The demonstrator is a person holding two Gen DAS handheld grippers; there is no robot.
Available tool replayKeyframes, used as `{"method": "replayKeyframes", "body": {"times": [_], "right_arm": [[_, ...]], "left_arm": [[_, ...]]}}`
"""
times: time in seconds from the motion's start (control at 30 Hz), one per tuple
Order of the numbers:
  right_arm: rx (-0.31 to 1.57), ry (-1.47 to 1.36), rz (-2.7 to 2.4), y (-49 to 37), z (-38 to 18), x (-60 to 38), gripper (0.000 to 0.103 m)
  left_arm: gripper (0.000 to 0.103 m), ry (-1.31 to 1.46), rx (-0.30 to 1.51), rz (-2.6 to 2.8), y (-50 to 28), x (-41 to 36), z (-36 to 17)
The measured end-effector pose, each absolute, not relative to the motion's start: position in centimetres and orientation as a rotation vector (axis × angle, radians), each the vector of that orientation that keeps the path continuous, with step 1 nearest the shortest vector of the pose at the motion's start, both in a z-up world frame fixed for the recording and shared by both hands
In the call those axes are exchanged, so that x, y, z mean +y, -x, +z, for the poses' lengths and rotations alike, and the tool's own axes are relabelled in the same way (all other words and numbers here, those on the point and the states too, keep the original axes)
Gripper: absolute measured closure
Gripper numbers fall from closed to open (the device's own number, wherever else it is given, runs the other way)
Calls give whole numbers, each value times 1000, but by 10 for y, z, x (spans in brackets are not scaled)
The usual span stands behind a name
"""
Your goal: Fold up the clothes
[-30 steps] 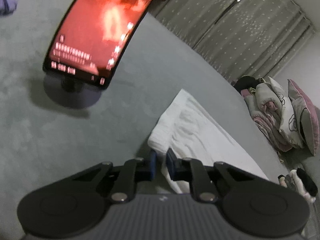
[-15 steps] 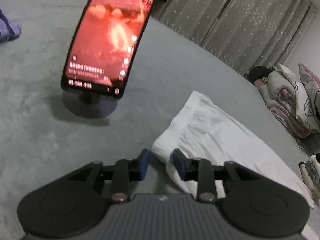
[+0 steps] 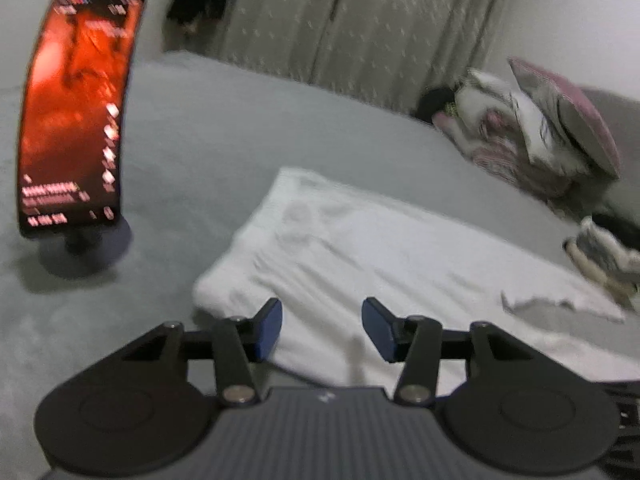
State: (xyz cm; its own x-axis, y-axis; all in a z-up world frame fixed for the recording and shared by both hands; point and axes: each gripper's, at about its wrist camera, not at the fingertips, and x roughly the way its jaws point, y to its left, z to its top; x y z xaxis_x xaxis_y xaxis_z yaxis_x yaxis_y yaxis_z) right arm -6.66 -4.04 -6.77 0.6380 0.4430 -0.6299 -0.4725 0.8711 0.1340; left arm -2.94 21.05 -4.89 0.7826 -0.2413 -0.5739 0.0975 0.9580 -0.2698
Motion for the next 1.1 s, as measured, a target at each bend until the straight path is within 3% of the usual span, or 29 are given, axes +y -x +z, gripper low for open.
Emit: {"method": "replayKeyframes", "body": {"times": [0.37,0.87,1.1], "right_arm": [[656,166,571,107,-74,-24,79],[669,106,524,103,-61,-59,78],[687,133,540,113,-71,-58,74]], "left_arm": [[57,134,757,-103,34,221,-49],[52,144,667,-143,28,215,-34],[52,66,766,-131,25,205,-45]]}}
